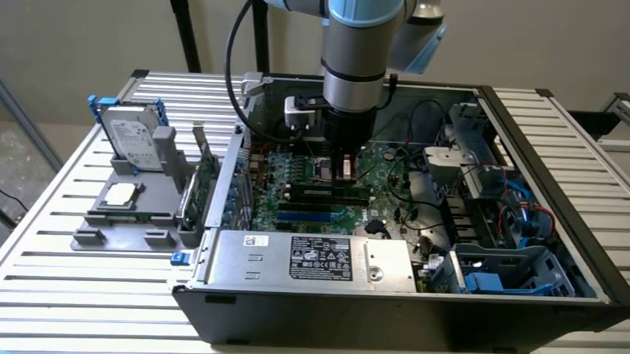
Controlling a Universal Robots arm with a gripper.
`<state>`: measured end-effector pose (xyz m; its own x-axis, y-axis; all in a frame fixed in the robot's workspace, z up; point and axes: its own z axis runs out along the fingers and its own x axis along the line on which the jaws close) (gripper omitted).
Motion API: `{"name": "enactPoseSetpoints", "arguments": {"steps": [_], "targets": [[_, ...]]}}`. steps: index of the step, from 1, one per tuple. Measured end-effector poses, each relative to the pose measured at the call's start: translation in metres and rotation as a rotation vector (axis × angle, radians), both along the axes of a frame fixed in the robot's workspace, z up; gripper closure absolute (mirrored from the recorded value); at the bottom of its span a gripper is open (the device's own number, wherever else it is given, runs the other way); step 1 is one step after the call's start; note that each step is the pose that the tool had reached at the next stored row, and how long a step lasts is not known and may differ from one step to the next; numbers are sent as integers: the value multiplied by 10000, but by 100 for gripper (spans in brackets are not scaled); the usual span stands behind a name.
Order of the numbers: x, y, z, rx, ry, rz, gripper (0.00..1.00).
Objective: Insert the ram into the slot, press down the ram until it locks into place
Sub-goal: 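Insert the ram into the slot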
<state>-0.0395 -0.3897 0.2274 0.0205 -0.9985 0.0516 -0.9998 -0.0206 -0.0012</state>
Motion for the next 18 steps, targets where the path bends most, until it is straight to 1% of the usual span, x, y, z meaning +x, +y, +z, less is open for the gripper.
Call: {"name": "enactPoseSetpoints", "arguments": {"steps": [5, 8, 12, 18], "targets": [[0, 0, -4, 0, -7, -53, 86], [-4, 0, -10, 7, -22, -68, 86], [-17, 1, -17, 23, -42, -67, 86], [-35, 3, -25, 62, -78, -66, 86]]}}
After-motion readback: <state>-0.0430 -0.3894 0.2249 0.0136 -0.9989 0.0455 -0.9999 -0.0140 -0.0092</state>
